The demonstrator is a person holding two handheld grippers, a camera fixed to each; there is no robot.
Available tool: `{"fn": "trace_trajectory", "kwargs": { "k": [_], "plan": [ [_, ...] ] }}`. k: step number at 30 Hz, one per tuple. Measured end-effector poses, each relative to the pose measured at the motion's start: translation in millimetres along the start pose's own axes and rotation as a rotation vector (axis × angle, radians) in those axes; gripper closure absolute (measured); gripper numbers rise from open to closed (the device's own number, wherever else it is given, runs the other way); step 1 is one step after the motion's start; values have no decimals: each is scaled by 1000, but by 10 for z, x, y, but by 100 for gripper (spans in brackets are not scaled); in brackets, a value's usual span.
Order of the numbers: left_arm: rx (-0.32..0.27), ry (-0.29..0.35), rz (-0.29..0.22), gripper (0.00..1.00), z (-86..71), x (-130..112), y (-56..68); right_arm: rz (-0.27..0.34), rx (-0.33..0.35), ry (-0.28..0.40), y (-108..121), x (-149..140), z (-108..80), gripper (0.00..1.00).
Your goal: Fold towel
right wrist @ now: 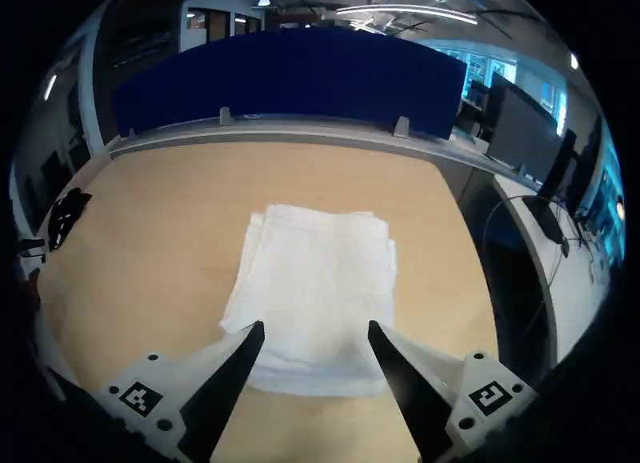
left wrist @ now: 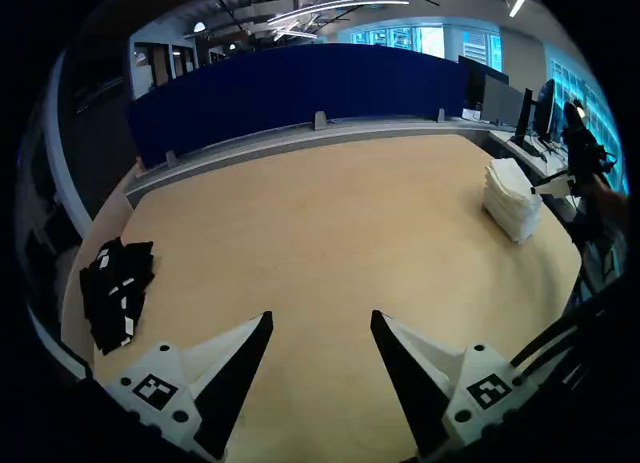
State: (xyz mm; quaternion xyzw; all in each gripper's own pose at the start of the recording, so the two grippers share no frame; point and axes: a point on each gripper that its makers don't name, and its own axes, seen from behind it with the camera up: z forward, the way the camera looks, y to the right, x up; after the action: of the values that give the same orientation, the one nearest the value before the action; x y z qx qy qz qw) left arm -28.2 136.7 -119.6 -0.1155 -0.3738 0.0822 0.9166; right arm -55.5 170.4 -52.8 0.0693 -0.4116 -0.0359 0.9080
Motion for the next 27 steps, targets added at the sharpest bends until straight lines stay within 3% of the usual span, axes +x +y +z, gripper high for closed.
{"fn": "trace_trajectory", "kwargs": {
  "k": [11, 20, 27],
  "plan": [
    [10, -5, -6, 9, -13, -48, -58, -24, 0, -37, -104, -138, 150, 0],
    [13, -8, -3, 9, -11, -50, -82, 10, -10, -69, -59, -403, 248, 0],
    [10, -7, 1, 9, -9, -32, -72, 14, -9, -68, -62, -411, 263, 0]
  ]
}}
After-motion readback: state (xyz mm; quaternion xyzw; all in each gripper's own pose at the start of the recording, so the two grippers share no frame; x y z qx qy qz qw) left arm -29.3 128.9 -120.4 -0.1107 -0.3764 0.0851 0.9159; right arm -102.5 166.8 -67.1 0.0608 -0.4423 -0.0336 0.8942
